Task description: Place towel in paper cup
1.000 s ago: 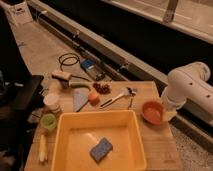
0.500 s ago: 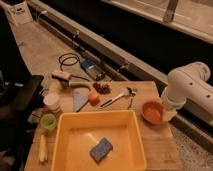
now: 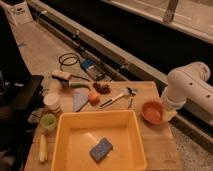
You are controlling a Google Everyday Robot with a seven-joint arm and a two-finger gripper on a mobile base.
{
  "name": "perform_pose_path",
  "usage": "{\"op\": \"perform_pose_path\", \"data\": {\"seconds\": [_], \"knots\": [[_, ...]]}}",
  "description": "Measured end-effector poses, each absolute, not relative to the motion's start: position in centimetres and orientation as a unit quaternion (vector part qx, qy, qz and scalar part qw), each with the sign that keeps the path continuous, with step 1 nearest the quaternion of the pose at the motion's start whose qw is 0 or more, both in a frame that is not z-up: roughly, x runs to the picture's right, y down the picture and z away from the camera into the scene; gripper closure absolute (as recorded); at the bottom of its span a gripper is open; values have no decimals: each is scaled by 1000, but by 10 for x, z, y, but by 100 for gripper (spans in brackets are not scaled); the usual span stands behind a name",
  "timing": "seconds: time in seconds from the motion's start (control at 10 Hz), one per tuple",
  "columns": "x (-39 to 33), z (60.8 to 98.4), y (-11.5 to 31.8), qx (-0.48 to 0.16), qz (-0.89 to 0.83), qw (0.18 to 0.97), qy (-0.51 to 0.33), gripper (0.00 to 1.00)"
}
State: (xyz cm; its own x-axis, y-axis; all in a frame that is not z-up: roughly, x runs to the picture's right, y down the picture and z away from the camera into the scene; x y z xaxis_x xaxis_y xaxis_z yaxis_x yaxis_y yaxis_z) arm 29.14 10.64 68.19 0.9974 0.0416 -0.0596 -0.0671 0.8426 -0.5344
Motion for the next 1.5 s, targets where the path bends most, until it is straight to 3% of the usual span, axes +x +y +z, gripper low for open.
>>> {"op": "perform_pose_path", "data": {"seconds": [0.8, 1.5], "knots": [[286, 683, 100, -275, 3, 961, 31, 35], [134, 694, 59, -247, -197, 949, 18, 35]]}}
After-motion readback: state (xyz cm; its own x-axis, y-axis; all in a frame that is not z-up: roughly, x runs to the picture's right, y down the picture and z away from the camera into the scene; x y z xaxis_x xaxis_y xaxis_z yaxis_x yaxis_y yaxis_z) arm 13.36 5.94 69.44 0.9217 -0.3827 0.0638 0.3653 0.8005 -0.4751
